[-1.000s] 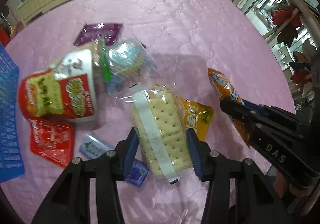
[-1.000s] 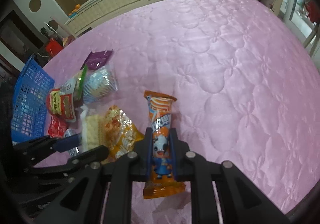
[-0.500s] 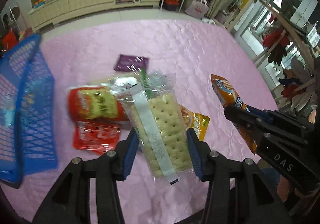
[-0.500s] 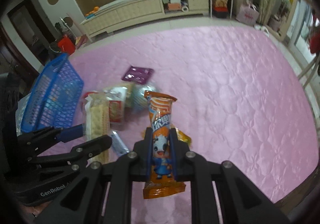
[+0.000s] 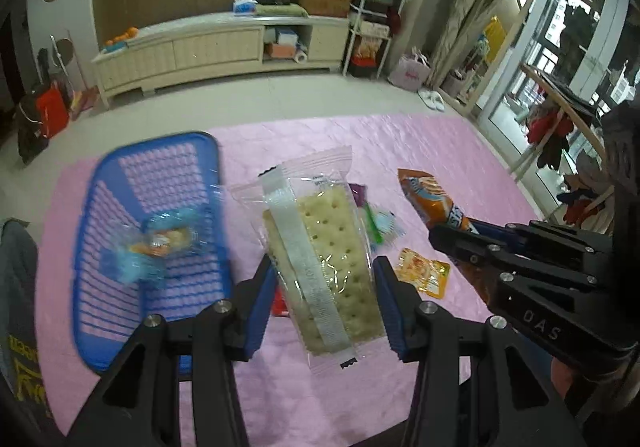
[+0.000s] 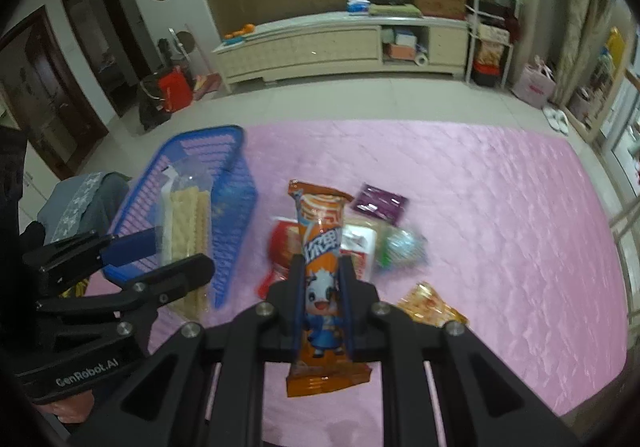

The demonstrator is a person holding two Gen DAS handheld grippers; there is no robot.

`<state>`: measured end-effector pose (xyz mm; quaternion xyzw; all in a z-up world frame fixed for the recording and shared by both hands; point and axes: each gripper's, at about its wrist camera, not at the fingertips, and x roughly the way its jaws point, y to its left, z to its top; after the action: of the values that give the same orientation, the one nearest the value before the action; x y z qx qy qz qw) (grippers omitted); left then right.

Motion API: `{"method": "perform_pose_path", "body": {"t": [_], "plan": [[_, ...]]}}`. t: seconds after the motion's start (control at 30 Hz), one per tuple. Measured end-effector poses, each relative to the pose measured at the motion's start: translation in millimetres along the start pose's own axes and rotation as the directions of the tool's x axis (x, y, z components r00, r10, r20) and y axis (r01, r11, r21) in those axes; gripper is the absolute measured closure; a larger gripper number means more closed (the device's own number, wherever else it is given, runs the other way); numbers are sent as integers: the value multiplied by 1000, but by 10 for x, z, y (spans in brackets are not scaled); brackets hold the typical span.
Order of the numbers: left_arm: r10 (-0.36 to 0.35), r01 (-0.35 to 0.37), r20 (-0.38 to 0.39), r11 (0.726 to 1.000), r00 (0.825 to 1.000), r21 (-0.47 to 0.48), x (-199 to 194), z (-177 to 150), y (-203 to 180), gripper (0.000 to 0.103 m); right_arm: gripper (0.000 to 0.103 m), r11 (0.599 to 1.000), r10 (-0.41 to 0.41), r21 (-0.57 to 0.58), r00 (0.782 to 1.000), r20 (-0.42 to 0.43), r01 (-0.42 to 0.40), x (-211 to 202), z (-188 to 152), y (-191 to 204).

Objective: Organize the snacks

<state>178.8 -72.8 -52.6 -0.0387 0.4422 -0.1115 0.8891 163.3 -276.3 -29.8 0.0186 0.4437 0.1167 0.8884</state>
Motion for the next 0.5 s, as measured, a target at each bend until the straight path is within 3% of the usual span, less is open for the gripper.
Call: {"method": "perform_pose_path", "body": {"t": [0.27,0.5], "plan": [[47,-47,31,999,998,-17,-377,26,614,58,84,997,29,-72,1000,-3,-29,138,228,618],[79,-78,24,996,997,-31,-461,90,995,58,84,994,104,-13,993,-53,-105,453,396,955]]}}
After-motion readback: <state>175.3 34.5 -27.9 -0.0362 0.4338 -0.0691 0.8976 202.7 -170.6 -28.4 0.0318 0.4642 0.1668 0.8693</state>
